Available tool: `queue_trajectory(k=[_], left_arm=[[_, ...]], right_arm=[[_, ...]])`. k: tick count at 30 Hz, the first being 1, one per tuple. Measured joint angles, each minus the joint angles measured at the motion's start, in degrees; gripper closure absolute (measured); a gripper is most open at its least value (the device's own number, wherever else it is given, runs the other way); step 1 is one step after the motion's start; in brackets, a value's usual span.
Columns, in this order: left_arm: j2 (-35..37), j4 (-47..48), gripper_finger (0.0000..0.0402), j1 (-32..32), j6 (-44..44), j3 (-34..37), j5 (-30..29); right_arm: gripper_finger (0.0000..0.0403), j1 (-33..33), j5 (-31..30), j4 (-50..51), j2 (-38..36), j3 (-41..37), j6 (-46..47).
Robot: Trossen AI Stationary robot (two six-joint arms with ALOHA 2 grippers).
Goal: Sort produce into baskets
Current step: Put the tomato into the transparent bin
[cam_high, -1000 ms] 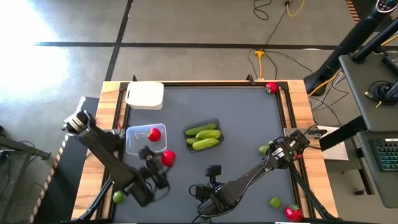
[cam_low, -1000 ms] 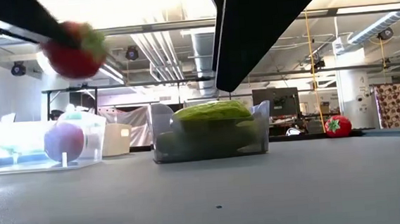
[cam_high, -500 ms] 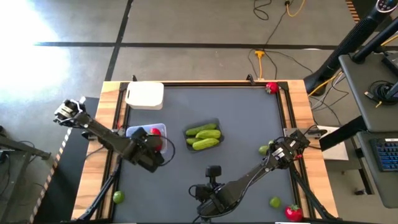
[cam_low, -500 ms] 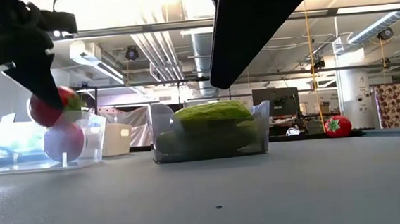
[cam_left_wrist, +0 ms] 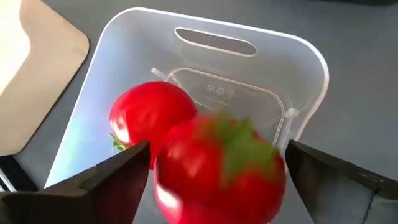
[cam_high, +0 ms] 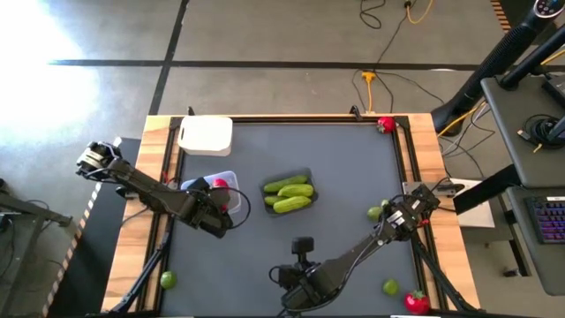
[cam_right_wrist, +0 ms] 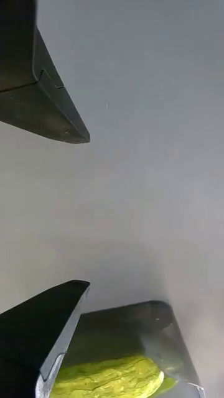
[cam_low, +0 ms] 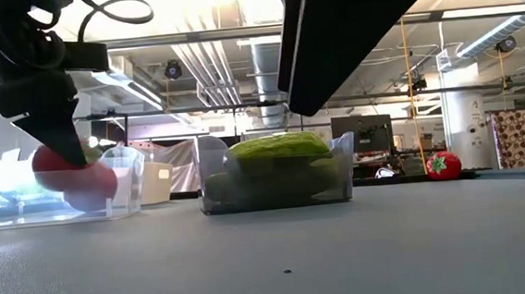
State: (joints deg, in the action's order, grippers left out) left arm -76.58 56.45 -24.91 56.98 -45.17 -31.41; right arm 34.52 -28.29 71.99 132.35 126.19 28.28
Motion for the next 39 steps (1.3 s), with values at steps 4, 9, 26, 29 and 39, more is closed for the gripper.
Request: queue_trajectory(k=[4,9,26,29,39], left_arm=[[0.0,0.0,0.005,0.0,-0.5,-0.1,-0.3],[0.6,0.4,0.005,-0.2,-0.6,-0.1,-0.5],[7.7,7.6,0.0049,-16.2,14.1,0.3,-2.3],[8.3,7.4,0.0049,-19.5,15.9,-0.1,-4.5],[8.0,1.5,0.0049,-25.0,18.7,-0.5,-31.7]], right_arm=[[0.0033,0.0,-2.2,0.0,0.0,0.0,-2.2],[0.0033,-1.4,-14.6,8.6,-1.0,0.0,2.5],[0.0093,-20.3,-15.7,17.8,-25.0,-28.0,24.6],[0.0098,-26.2,-13.9,17.9,-31.0,-34.8,27.3],[0.0068,-50.3,-9.6,16.0,-40.5,-48.0,18.5]])
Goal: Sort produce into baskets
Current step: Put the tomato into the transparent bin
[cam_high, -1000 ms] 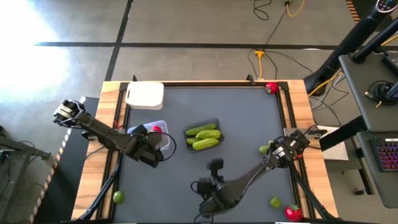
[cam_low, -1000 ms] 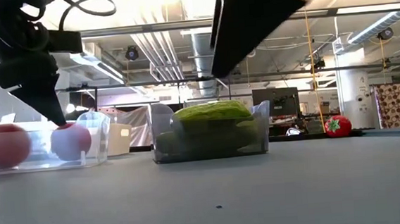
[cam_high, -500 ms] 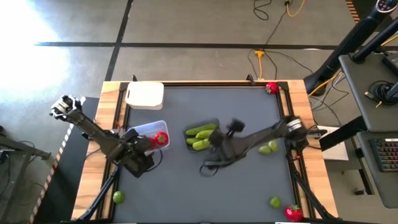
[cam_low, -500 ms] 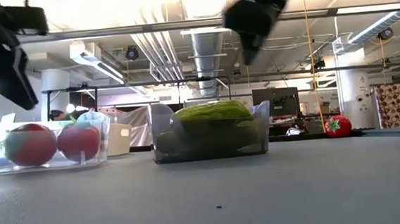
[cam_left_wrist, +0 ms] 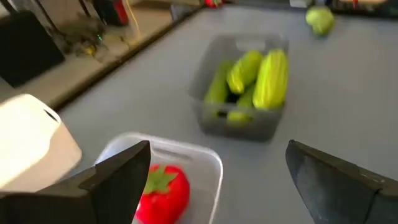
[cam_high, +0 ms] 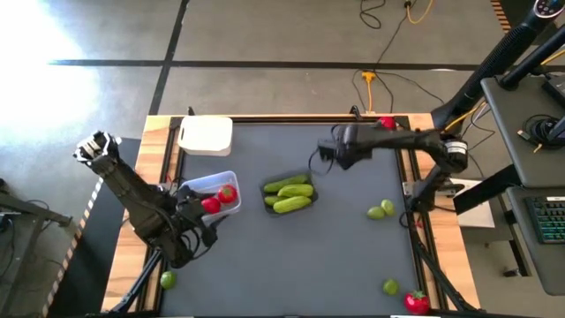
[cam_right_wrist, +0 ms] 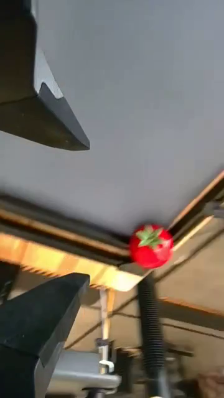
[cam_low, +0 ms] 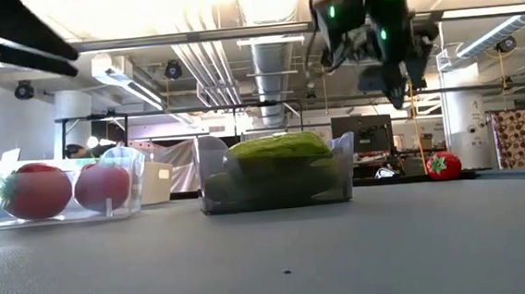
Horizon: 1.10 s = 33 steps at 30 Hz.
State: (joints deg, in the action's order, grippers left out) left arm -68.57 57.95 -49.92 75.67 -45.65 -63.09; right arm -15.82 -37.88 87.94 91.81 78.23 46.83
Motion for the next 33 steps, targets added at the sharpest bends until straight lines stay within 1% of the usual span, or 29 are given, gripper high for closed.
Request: queue_trajectory(k=[3,6,10,12,15,17,18,20,22,26,31,33], left_arm=[[-0.8,0.0,0.0049,1.1,0.1,-0.1,-2.9],[-1.0,0.5,0.0049,2.0,-0.1,-0.1,-3.4],[-1.0,1.1,0.0049,3.0,-0.4,0.7,-3.9],[-1.0,1.0,0.0049,3.7,1.2,1.4,-5.6],[-1.0,1.1,0.0049,5.2,4.6,2.7,-6.2],[-1.0,1.2,0.0049,6.7,5.9,3.4,-5.0],[-1.0,1.2,0.0049,7.6,6.0,3.8,-4.4],[-1.0,1.2,0.0049,9.5,5.9,4.7,-3.9],[-1.0,1.3,0.0049,11.3,5.3,5.7,-3.7],[-1.0,1.4,0.0049,14.3,4.4,6.9,-1.8],[-1.0,-0.1,0.0049,14.6,4.4,8.3,-0.4],[-1.0,-2.5,0.0049,14.6,4.5,9.6,-0.7]], right_arm=[[0.0047,-8.7,2.6,0.0,1.8,-0.8,-4.6],[0.0034,-16.5,2.8,-0.8,4.6,-0.9,-9.3],[0.0031,-26.8,3.3,-6.8,7.8,-0.8,-17.5],[0.0031,-31.7,4.2,-10.8,9.1,-0.3,-21.3],[0.0031,-37.7,6.6,-15.6,11.1,1.4,-26.3],[0.0031,-41.0,8.9,-17.8,12.7,2.8,-27.7],[0.003,-42.5,11.3,-18.5,13.5,3.8,-27.4],[0.003,-44.7,16.9,-20.0,15.2,5.9,-27.1],[0.003,-46.4,19.9,-19.5,16.7,7.5,-24.9],[0.003,-47.1,20.3,-18.5,18.6,10.5,-18.5],[0.003,-47.3,19.2,-13.8,21.3,13.1,-13.7],[0.003,-47.3,18.6,-12.5,22.1,13.9,-12.6]])
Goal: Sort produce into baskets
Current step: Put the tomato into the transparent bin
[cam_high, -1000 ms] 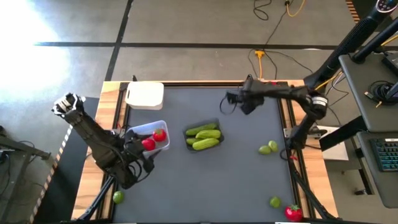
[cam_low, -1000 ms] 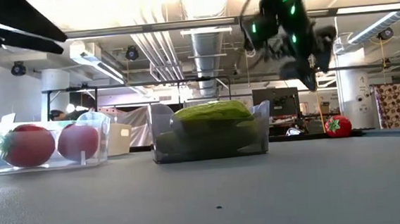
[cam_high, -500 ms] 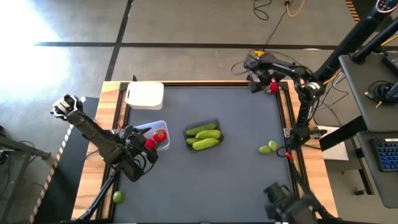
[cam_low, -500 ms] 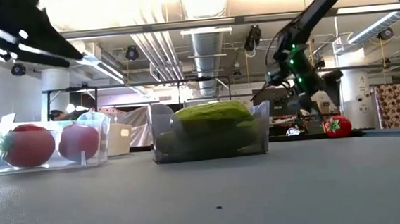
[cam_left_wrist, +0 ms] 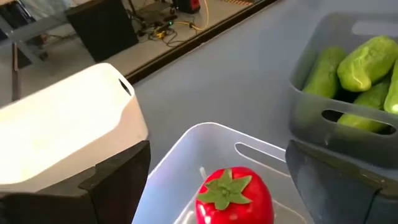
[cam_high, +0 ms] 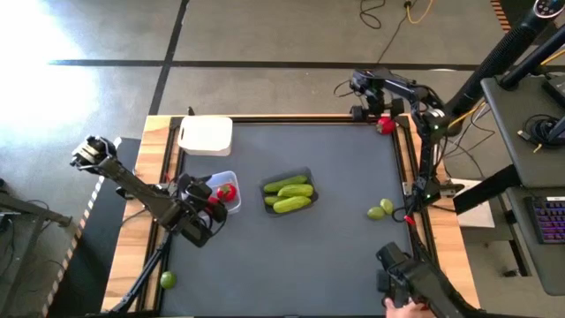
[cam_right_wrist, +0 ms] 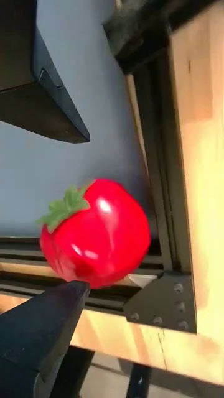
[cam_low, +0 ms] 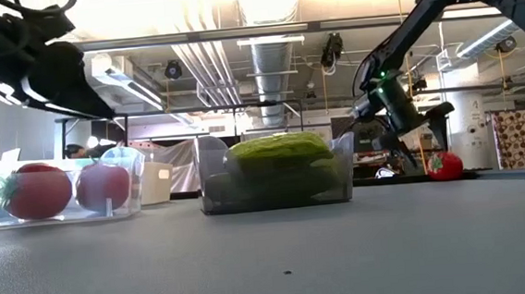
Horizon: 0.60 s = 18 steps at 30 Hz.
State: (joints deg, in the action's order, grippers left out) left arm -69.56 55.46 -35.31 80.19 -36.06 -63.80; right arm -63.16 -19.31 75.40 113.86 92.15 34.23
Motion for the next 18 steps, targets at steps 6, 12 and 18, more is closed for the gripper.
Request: queue_trajectory(k=[6,12,18], left_arm=[[-0.3,-4.5,0.0049,0.0,0.5,4.5,-3.0],[-0.3,-5.4,0.0049,0.1,3.5,7.1,-3.2],[-0.4,-7.0,0.0049,0.1,3.1,9.2,-2.7]], right_arm=[[0.003,-0.1,-0.2,1.1,-0.1,1.4,3.2],[0.003,-0.3,-1.8,0.3,-0.2,1.6,8.1],[0.003,-0.3,-3.3,0.0,-0.2,1.2,16.1]])
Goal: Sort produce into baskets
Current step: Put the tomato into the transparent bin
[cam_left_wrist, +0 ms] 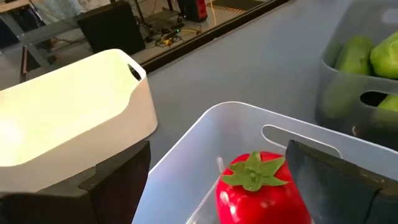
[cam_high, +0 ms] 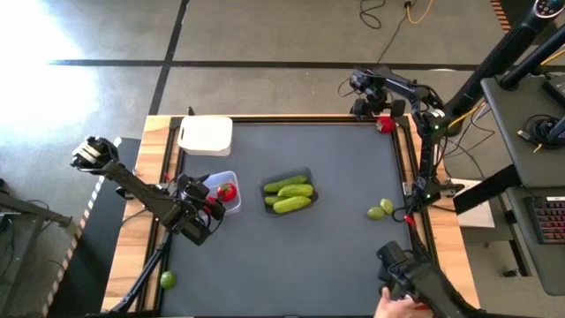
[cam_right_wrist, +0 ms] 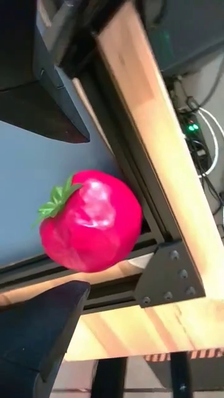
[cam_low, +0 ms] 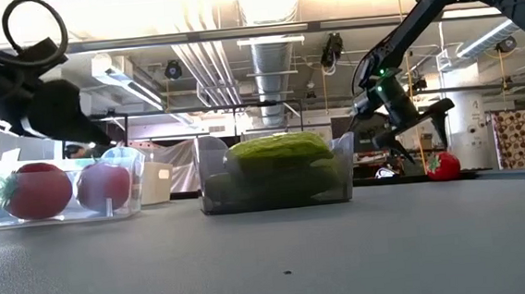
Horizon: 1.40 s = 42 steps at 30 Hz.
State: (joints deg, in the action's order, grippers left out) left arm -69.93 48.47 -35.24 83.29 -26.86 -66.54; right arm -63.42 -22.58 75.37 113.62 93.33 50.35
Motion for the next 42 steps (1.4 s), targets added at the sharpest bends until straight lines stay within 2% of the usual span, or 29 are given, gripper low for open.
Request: queue_trajectory(k=[9,13,18,24,31,42], left_arm=[[-0.3,-1.0,0.0049,0.0,-1.3,-0.3,-1.8],[-1.3,-1.0,0.0049,0.0,-1.7,0.2,-2.5],[-3.3,-1.0,0.0049,0.0,-1.7,0.4,-3.2],[-5.8,-1.2,0.0049,0.0,-0.6,0.4,-3.0],[-8.3,-2.0,0.0049,0.0,0.5,0.4,-1.9],[-8.9,-2.4,0.0049,0.0,2.3,0.4,-3.0]], right_arm=[[0.003,3.3,-2.5,-1.6,0.0,-3.2,10.0],[0.003,5.1,-6.0,0.8,0.0,-4.7,16.1],[0.003,5.2,-4.8,-0.5,-0.1,-6.8,19.5],[0.003,4.9,-9.7,-1.8,-0.1,-8.5,23.9],[0.003,3.3,-9.9,-9.6,-0.1,-10.3,21.9],[0.0035,2.8,-8.1,-10.0,-0.1,-11.6,18.8]])
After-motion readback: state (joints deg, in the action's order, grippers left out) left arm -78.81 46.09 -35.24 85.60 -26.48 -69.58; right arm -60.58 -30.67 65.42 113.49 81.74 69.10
